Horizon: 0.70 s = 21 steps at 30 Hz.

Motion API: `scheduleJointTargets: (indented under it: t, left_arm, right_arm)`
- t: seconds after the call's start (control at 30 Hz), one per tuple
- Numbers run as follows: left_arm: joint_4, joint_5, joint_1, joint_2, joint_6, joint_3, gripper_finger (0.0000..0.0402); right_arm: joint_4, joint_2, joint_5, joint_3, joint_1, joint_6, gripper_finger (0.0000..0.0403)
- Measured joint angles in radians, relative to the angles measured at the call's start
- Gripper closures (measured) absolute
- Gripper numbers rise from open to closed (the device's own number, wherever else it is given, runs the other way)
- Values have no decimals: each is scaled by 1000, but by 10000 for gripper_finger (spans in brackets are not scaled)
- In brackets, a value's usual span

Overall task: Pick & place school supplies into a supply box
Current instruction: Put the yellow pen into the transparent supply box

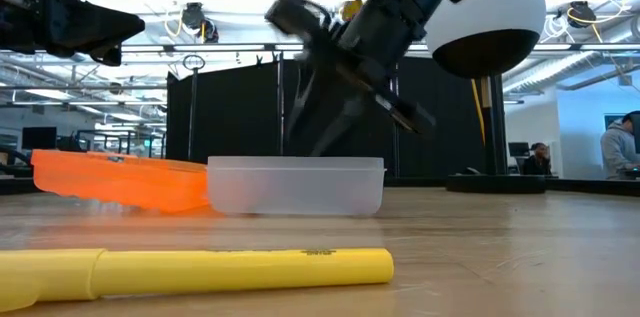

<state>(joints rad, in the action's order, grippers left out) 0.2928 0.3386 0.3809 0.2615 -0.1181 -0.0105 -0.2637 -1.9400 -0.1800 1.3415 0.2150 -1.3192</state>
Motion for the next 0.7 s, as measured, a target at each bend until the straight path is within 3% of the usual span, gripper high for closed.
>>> scheduleJointTargets:
  t: [0.1,0.17,0.33,0.4,0.5,0.63,0.7]
  left_arm:
    - [4,0,0,0,0,0,353]
    - [32,0,0,0,0,0,353]
    - [159,1,0,0,35,0,353]
    - [182,3,0,0,43,0,353]
    - [181,3,0,0,53,0,353]
    - [177,3,0,0,152,0,353]
    - [179,3,0,0,201,0,353]
  right_arm:
    - [-3,61,-29,0,0,106,258]
    - [-5,126,-105,0,15,223,257]
    - [-36,310,-467,-21,101,595,268]
    - [-32,383,-583,-83,132,665,281]
    - [43,488,-585,-239,145,681,315]
    - [221,617,-471,-473,145,770,382]
    - [328,666,-418,-579,139,830,396]
